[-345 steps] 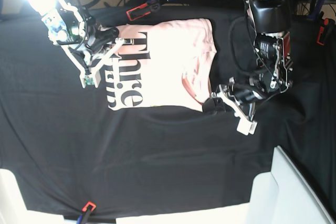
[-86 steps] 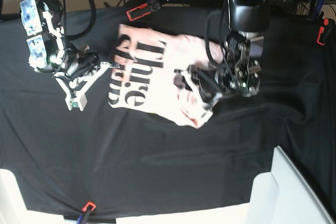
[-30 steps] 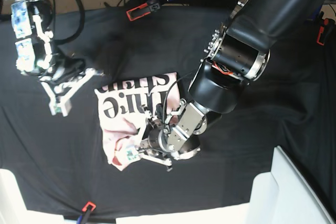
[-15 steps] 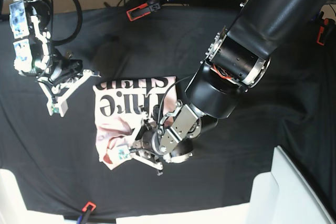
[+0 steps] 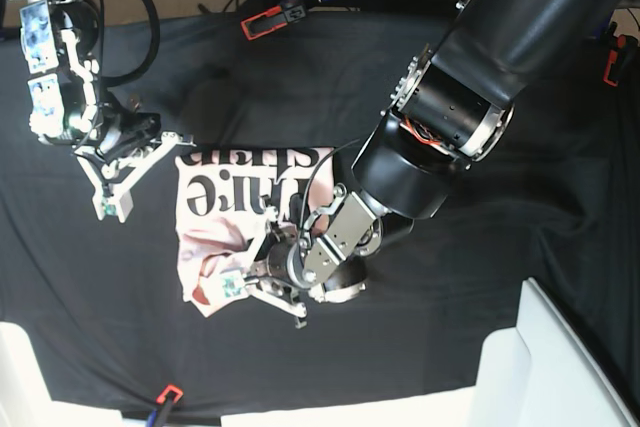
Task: Fold the T-shirt properly
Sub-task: 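Lift and rotate the shirt with the left gripper, swinging it around, then hold the shirt with both grippers and pull it flat into a square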
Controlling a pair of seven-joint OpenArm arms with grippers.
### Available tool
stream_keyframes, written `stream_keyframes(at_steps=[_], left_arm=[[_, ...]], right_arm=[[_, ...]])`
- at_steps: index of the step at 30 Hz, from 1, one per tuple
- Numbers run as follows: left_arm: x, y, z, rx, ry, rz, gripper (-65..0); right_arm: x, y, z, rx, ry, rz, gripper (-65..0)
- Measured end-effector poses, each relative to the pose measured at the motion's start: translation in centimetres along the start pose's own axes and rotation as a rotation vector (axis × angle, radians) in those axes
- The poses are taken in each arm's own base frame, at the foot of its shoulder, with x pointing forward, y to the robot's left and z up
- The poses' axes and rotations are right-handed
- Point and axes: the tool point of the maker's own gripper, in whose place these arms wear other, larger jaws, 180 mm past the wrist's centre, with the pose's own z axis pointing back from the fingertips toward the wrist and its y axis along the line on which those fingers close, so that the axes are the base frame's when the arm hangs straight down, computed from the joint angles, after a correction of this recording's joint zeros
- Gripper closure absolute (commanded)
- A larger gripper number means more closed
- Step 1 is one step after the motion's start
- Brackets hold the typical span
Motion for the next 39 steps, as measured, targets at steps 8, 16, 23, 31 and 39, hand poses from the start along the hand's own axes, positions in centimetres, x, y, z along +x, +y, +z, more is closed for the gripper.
stream_keyframes(at_steps=[8, 16, 23, 31, 39], left_arm=[[-0.1, 0.0, 0.0, 0.0, 0.004, -0.002, 0.0], [-0.2, -0.1, 0.0, -0.001, 0.009, -0.004, 0.0], [-0.1, -0.1, 0.0, -0.002, 0.008, -0.005, 0.0], [-0.2, -0.1, 0.0, -0.002, 0.008, -0.004, 0.0], [0.0, 1.7, 0.0, 0.101, 0.002, 0.003, -24.9]], right_arm=[[2.9, 6.7, -0.6, 0.12, -0.034, 0.142, 0.0], [3.2, 7.6, -4.2, 0.158, -0.005, 0.185, 0.0], [0.5, 5.5, -7.4, 0.127, 0.042, 0.16, 0.0], [0.3, 5.3, -8.2, 0.143, 0.027, 0.153, 0.0], [0.3, 5.7, -8.2, 0.165, 0.022, 0.184, 0.0]])
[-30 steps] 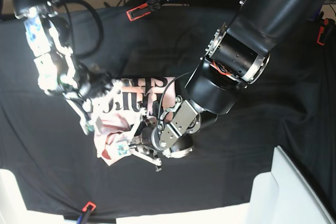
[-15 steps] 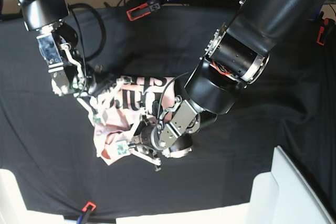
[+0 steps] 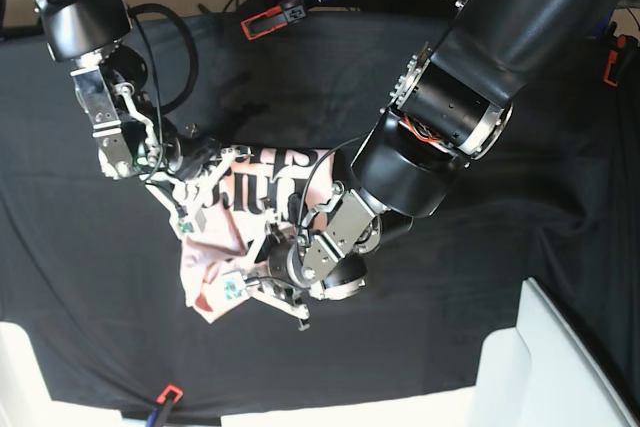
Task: Fold the T-shirt properly
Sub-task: 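Hold the shirt with both grippers and pull it flat into a square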
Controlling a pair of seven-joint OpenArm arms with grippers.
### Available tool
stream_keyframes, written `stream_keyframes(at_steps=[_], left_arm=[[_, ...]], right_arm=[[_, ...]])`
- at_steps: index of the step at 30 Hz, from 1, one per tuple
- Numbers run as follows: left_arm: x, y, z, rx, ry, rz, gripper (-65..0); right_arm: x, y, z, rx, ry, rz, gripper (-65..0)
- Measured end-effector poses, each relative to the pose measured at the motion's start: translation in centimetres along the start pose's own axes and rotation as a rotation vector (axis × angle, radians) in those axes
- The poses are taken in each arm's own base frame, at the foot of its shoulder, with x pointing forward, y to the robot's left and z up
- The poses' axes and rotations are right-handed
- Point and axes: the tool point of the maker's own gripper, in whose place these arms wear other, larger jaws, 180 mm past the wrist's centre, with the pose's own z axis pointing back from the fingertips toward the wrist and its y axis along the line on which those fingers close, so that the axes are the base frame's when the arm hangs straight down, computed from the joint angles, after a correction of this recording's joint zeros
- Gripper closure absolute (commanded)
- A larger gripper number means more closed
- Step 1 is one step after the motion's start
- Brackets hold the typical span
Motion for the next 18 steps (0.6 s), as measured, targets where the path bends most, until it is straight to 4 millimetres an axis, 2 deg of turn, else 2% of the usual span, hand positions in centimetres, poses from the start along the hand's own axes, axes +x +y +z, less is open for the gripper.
stream_keyframes(at_steps=[3, 5, 7, 11, 14, 18], left_arm=[[0.4, 1.7, 0.2, 0.066, -0.007, -0.001, -44.2], [1.1, 3.1, 0.5, 0.094, -0.015, -0.012, -51.4], [2.0, 4.7, 0.9, 0.125, -0.038, -0.007, -55.4], [4.3, 7.2, 1.6, 0.184, -0.115, -0.027, -56.3], [4.9, 8.5, 2.0, 0.238, -0.136, -0.002, -56.3], [5.7, 8.5, 2.1, 0.213, -0.206, 0.239, -54.4]], right_arm=[[0.0, 0.0, 0.0, 0.0, 0.001, 0.0, 0.0], [0.0, 0.0, 0.0, 0.001, 0.001, 0.0, 0.0], [0.0, 0.0, 0.0, 0.001, 0.001, 0.0, 0.0], [0.0, 0.0, 0.0, 0.001, 0.0, 0.0, 0.0], [0.0, 0.0, 0.0, 0.001, 0.0, -0.001, 0.0], [0.0, 0.0, 0.0, 0.0, 0.001, 0.0, 0.0]])
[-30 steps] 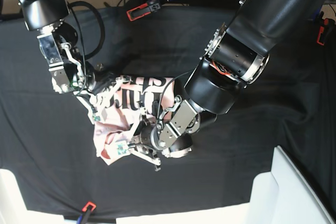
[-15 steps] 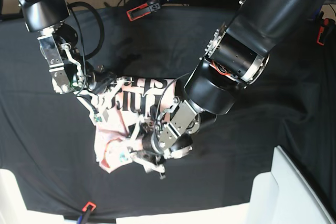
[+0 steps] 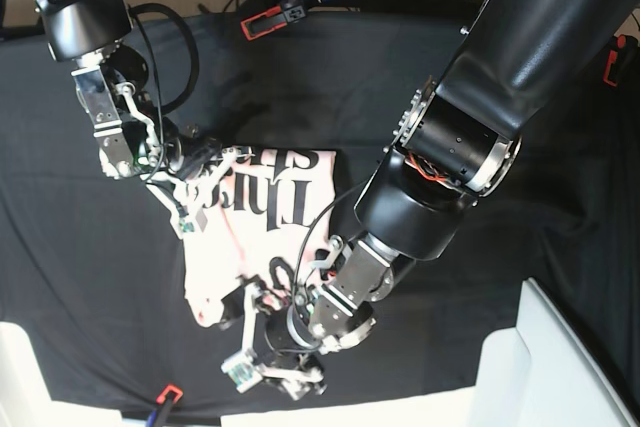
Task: Fold the T-shirt properly
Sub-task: 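Hold the shirt with both grippers and pull it flat into a square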
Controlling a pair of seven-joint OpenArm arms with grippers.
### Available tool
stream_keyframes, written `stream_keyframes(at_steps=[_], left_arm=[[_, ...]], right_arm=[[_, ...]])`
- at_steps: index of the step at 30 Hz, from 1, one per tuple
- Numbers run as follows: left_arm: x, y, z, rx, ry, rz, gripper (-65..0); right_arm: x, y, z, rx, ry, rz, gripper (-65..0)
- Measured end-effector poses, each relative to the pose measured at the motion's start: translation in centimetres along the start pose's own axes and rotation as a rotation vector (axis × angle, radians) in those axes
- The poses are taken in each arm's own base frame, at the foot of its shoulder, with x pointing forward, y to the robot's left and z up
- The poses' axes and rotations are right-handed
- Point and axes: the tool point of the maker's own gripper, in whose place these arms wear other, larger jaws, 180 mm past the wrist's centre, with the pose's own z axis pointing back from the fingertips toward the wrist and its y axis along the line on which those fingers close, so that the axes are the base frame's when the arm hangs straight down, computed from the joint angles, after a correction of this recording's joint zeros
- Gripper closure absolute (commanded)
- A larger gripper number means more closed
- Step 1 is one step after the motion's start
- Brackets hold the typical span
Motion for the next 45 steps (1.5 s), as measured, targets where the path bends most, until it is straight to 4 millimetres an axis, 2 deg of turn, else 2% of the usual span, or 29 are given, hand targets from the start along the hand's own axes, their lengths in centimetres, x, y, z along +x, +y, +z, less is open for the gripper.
stream_keyframes(at_steps=[1, 2, 4, 6, 7, 12, 17, 24, 26, 33, 37, 40, 42, 45], left_arm=[[0.0, -0.1, 0.0, -0.004, 0.001, 0.058, -51.2], [0.2, -0.2, 0.0, -0.009, 0.002, 0.113, -44.3], [1.2, -1.0, 0.2, -0.059, -0.011, 0.17, -24.4], [1.2, -2.0, 0.3, -0.107, 0.014, 0.167, -5.2], [0.9, -2.5, 0.2, -0.114, 0.024, 0.17, 0.0], [-3.3, -5.9, 0.5, -0.159, 0.103, 0.212, 0.0], [-5.6, -7.9, 0.8, -0.178, 0.143, 0.216, 0.0], [-10.6, -12.4, 2.1, -0.228, 0.238, 0.214, 0.0], [-11.6, -13.2, 2.5, -0.235, 0.245, 0.228, 0.0], [-12.9, -13.9, 3.2, -0.229, 0.224, 0.275, 0.0], [-13.8, -13.3, 3.7, -0.22, 0.219, 0.286, 0.0], [-14.3, -12.8, 4.1, -0.22, 0.216, 0.287, 0.0], [-14.6, -12.3, 4.3, -0.215, 0.213, 0.295, 0.0], [-14.6, -11.9, 4.3, -0.211, 0.22, 0.288, 0.0]], right_arm=[[0.0, 0.0, 0.0, 0.0, 0.0, 0.0, 0.0], [0.0, 0.0, 0.0, 0.0, 0.0, 0.0, 0.0], [0.0, 0.0, 0.0, 0.0, 0.001, 0.0, 0.0], [0.0, 0.0, 0.0, -0.002, 0.001, 0.003, 0.0], [0.0, 0.0, 0.0, -0.002, 0.0, 0.003, 0.0], [0.0, 0.0, 0.0, 0.0, 0.002, 0.005, 0.0], [0.5, 0.3, 0.8, -0.002, -0.005, 0.024, 0.0], [4.8, 2.6, 4.4, 0.032, -0.088, 0.084, 0.0], [5.3, 2.7, 4.8, 0.019, -0.1, 0.052, 0.0], [2.6, 0.5, 2.6, -0.026, -0.041, -0.003, 0.0], [1.1, -2.7, 2.0, -0.089, -0.017, -0.01, 0.0], [0.5, -4.2, 2.2, -0.114, -0.009, 0.0, 0.0], [0.2, -4.9, 2.1, -0.131, -0.007, -0.006, 0.0], [-0.2, -4.8, 2.0, -0.127, 0.001, -0.01, 0.0]])
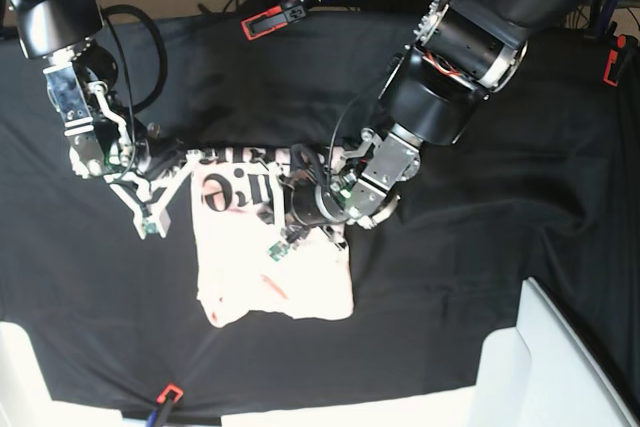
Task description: Fold the T-shirt properly
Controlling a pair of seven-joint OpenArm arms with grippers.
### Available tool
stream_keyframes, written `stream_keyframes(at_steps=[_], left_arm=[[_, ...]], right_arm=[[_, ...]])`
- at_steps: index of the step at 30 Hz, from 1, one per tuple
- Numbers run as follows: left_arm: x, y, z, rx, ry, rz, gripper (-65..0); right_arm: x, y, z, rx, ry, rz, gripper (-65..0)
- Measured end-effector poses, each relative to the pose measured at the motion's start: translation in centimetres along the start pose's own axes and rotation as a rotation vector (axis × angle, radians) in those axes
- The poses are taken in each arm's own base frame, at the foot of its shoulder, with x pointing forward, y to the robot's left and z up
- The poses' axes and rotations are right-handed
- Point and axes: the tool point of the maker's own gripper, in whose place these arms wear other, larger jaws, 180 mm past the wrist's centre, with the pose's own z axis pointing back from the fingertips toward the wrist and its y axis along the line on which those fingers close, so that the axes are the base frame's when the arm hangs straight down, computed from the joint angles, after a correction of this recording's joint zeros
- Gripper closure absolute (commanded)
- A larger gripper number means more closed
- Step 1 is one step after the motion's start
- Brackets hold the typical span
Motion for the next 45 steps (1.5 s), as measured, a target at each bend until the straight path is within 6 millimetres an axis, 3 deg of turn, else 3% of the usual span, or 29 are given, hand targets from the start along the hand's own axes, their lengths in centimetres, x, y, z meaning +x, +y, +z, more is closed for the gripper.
stream_keyframes(at_steps=[3, 8, 12, 14, 17, 20, 28, 33, 37, 42, 44, 45], left_arm=[[0.7, 0.1, 0.4, 0.013, 0.026, -0.054, 0.0], [4.0, -0.1, 1.7, 0.049, -0.004, -0.122, 0.0], [5.7, -1.6, 2.6, 0.046, -0.037, -0.14, 0.0], [5.0, -3.0, 2.6, 0.021, -0.04, -0.136, 0.0], [2.2, -3.7, 2.6, 0.008, 0.016, -0.119, 0.0], [0.1, -3.4, 2.9, 0.012, 0.053, -0.111, 0.0], [-2.7, -1.9, 4.1, 0.028, 0.059, -0.096, 0.0], [-2.8, -2.3, 4.5, 0.033, 0.06, -0.099, 0.0], [-1.5, -2.4, 5.6, 0.047, 0.039, -0.133, 0.0], [3.9, 1.7, 8.8, 0.175, -0.133, -0.077, 0.0], [4.5, 3.5, 10.3, 0.234, -0.176, -0.048, 0.0], [3.8, 4.3, 11.0, 0.261, -0.172, -0.025, 0.0]], right_arm=[[0.3, 0.6, 0.2, 0.011, -0.008, 0.003, 0.0], [2.0, 1.6, 1.3, 0.031, -0.043, 0.026, 0.0], [2.2, 1.8, 1.7, 0.035, -0.043, 0.034, 0.0], [2.4, 1.6, 1.7, 0.03, -0.048, 0.034, 0.0], [2.3, 1.6, 1.7, 0.032, -0.047, 0.033, 0.0], [2.2, 1.6, 1.7, 0.031, -0.045, 0.032, 0.0], [1.9, 1.5, 1.7, 0.03, -0.04, 0.037, 0.0], [1.8, 1.6, 1.6, 0.033, -0.037, 0.035, 0.0], [1.7, 1.6, 1.6, 0.032, -0.037, 0.036, 0.0], [1.6, 1.3, 1.6, 0.027, -0.039, 0.039, 0.0], [2.0, 0.4, 2.0, 0.011, -0.069, 0.063, 0.0], [2.6, -0.5, 2.6, -0.006, -0.11, 0.08, 0.0]])
